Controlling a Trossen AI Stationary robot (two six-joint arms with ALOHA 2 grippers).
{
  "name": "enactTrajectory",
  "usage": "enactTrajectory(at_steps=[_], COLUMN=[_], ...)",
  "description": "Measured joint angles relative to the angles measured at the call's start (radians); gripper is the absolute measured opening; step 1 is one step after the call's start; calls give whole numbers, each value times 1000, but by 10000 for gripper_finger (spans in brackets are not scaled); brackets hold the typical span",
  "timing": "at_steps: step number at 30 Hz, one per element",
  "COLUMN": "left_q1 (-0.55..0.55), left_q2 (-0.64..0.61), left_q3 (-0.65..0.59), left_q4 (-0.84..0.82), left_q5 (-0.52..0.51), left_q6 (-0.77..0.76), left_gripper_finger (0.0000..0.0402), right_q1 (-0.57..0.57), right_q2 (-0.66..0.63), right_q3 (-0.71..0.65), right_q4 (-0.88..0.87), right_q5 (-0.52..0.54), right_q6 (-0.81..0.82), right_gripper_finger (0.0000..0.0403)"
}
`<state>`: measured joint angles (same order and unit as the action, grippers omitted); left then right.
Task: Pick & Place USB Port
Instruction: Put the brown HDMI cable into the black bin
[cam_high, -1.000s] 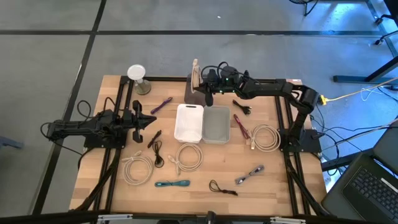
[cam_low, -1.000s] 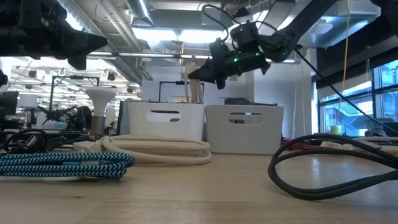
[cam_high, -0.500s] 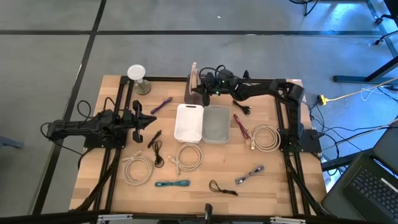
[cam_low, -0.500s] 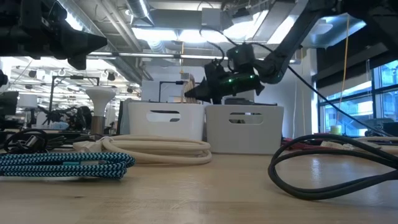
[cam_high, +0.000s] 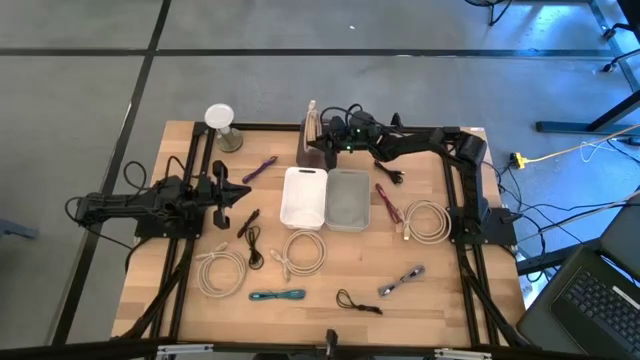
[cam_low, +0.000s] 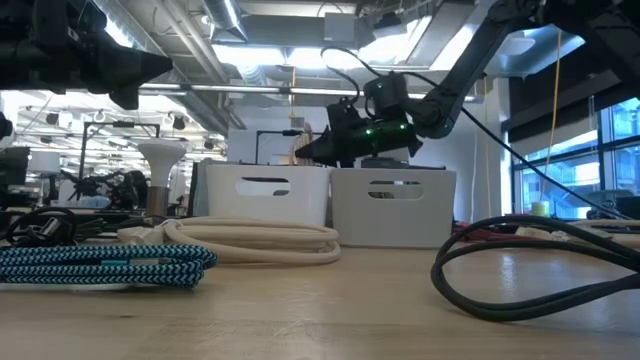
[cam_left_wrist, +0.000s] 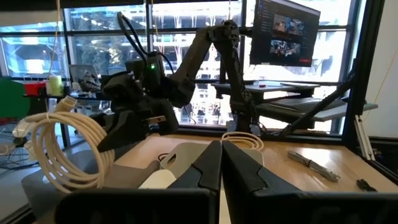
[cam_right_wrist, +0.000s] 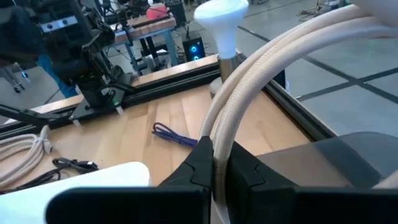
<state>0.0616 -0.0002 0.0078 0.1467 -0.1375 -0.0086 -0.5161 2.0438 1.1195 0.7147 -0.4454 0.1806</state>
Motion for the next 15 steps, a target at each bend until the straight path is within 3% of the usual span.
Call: enactTrajectory(at_steps=[6,15], left_q1=[0,0], left_q2=[0,0], left_q3=[0,0], left_q4=[0,0], left_q5=[0,31], left_q6=[14,5], left_gripper_finger=[4,4], right_q1=[39,61], right_q2=[0,0], right_q3=[77,91], right_q4=[2,-23], right_q5=[-48,57], right_q6=[152,310], right_gripper_finger=[15,15])
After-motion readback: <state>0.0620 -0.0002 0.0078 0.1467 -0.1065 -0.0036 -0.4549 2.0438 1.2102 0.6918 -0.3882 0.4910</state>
